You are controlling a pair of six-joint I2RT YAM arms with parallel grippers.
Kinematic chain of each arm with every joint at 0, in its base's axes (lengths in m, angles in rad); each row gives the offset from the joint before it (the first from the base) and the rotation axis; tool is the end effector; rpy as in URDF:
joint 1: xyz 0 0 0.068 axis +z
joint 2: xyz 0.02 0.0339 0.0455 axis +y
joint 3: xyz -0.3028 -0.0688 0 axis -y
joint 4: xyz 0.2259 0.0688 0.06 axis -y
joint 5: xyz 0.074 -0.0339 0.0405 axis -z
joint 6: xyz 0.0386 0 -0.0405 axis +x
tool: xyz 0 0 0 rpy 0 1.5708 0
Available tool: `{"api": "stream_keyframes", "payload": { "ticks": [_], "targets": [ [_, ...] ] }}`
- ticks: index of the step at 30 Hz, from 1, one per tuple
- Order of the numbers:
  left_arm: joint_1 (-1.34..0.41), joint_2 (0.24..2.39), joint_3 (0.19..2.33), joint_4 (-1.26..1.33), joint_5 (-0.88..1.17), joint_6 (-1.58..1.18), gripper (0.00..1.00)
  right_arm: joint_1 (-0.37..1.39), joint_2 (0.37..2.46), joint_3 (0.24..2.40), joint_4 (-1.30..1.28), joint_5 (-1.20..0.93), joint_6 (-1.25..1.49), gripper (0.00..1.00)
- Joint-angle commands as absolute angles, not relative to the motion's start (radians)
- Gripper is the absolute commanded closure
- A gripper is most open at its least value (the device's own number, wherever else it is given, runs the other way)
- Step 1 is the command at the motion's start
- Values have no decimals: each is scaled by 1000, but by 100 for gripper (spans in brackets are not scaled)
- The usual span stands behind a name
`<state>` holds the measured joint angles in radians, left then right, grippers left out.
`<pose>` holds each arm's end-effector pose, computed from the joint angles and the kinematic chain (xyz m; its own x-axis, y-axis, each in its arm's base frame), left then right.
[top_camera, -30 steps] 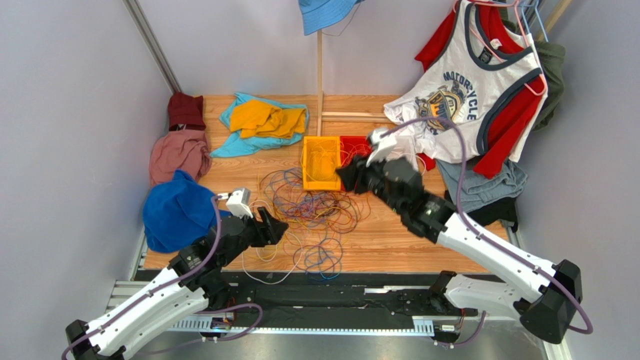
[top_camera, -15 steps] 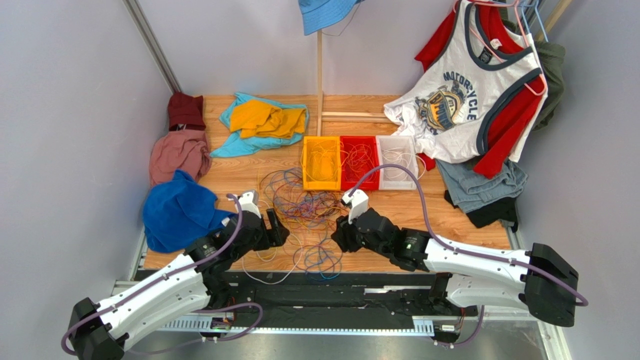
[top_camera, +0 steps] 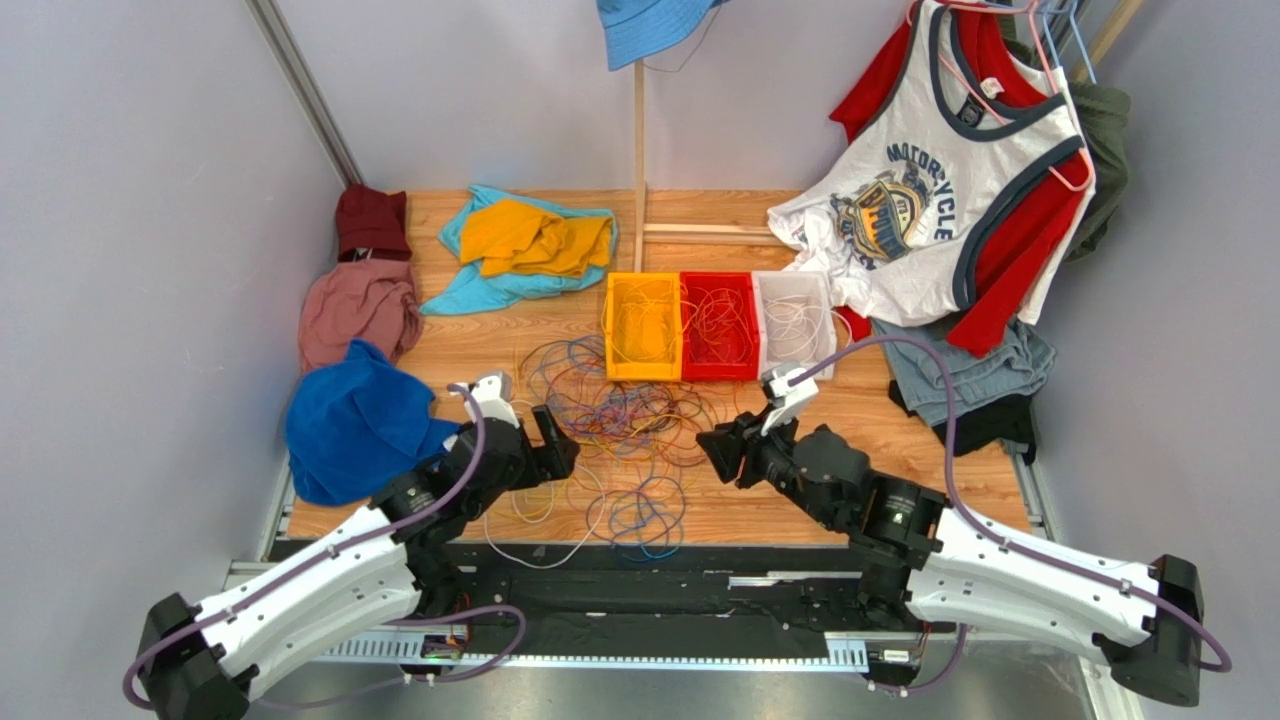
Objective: Untangle the cables
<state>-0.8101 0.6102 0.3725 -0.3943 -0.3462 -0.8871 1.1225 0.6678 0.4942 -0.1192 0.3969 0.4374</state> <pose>0.0747 -0.0594 0.2270 -0.6392 -0.3862 -0.6651 -0.0046 0.8667 -0.4989 0.0655 0.1017 0.2895 -0.3974 0.0750 -0.9146 -0.5546 0.7744 0.3045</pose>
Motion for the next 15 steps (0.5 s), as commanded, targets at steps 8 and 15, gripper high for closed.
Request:
{"api": "stream_keyframes", "payload": {
  "ticks": [8,15],
  "targets": [
    [-687,1115,500,-78,-235,-876,8,1126,755,471,-115,387,463,62],
    [-655,1397,646,-31,-206,-870,11,1124,721,466,-144,396,459,62]
  ]
}}
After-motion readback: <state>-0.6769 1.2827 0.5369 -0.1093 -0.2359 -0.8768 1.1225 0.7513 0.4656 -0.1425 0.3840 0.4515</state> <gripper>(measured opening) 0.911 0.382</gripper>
